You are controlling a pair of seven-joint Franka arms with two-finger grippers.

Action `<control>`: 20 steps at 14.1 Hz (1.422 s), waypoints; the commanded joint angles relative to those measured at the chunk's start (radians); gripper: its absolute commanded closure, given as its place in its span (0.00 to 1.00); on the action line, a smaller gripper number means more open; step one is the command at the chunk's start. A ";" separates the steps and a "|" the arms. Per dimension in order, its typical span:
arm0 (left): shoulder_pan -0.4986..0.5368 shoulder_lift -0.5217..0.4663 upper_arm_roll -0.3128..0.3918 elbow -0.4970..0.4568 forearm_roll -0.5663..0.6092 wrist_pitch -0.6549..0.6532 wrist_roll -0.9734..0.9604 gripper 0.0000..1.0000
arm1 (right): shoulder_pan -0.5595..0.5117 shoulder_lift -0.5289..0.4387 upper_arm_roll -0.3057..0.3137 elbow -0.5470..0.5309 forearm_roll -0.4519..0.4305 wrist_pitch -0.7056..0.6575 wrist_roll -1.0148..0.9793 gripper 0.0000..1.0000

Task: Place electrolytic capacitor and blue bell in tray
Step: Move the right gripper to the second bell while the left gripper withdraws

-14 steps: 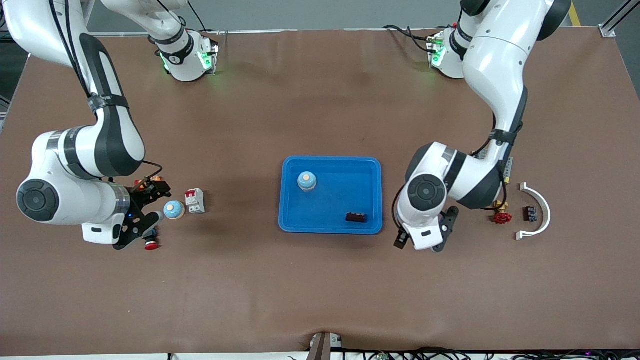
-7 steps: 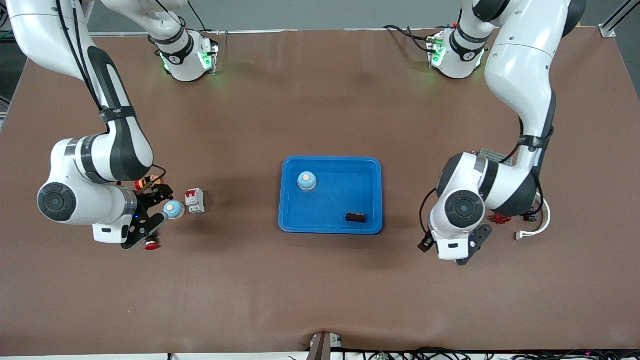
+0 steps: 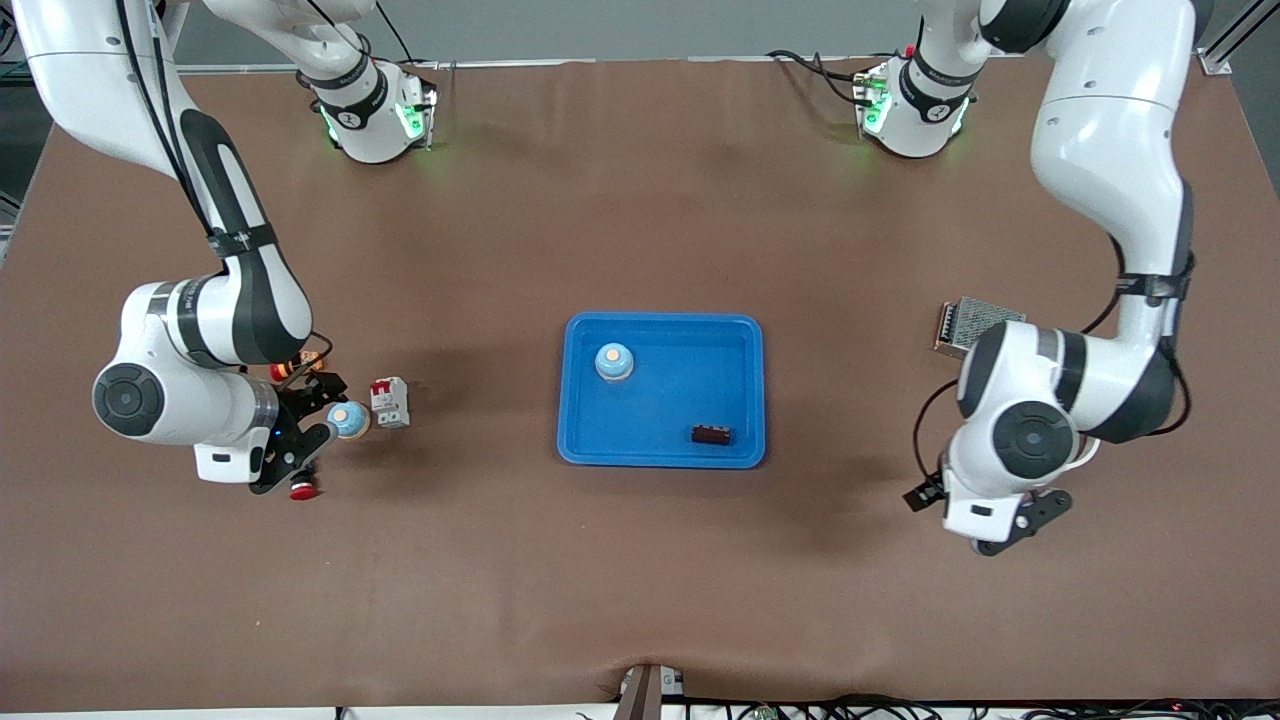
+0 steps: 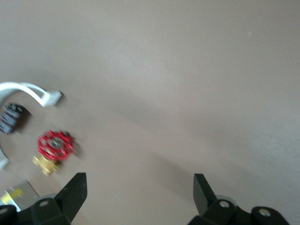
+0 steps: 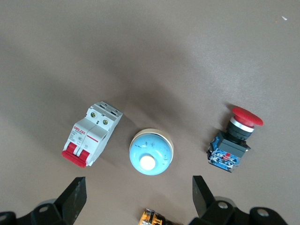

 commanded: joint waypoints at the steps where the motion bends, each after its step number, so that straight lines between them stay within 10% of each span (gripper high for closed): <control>1: 0.062 -0.032 -0.028 -0.026 0.006 0.016 0.121 0.00 | -0.022 -0.007 0.016 -0.011 -0.029 0.011 -0.025 0.00; 20: 0.367 -0.031 -0.160 -0.081 0.004 0.141 0.843 0.00 | -0.033 0.019 0.017 -0.113 -0.040 0.185 -0.040 0.00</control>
